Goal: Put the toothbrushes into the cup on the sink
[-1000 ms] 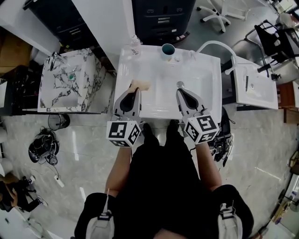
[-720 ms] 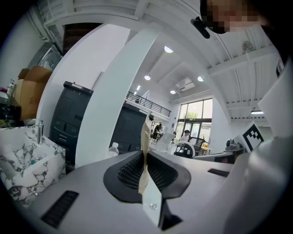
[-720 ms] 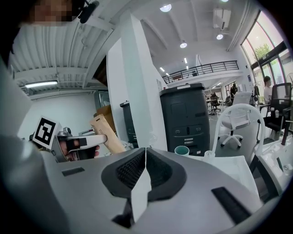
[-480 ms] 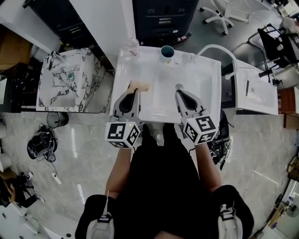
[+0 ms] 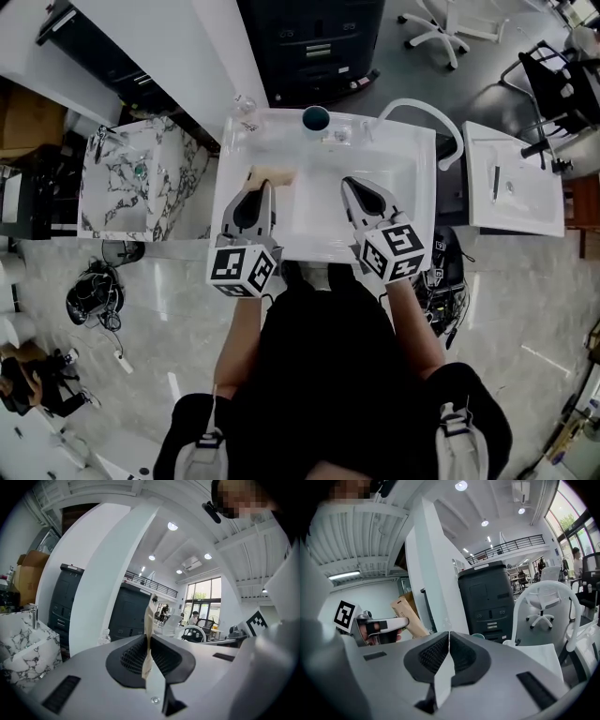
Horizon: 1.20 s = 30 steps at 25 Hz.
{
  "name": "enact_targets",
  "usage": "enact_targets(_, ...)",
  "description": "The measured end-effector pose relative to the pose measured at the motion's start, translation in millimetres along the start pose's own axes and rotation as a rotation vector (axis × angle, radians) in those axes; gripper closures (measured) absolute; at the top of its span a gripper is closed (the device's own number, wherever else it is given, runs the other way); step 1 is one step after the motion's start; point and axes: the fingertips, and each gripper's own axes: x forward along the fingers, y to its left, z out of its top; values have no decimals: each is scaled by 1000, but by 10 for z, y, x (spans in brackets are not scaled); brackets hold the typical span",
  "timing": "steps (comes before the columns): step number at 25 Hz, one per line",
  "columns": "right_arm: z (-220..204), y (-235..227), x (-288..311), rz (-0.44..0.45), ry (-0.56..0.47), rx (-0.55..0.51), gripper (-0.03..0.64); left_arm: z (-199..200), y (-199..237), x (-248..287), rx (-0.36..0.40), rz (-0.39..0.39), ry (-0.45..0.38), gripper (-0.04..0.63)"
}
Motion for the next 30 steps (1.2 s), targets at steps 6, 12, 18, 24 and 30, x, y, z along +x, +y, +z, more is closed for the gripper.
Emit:
enact_targets(6,33,-297,47,42,6,6,584,-2,-183,303,12,22,-1,558)
enact_targets(12,34,-614,135,79,24,16,584,-139,-291,581,-12,59,17,558)
enact_targets(18,12,-843,214,113,47,16,584,-103,-321,838,-6,100,3,558)
enact_targets(24,-7,-1006,303,129,67,29,584,-68,-240,1103,0,136,8,558)
enact_targets(30,-19,-1095,357,130,83,13,584,-74,-147,1384,-5,151,2,558)
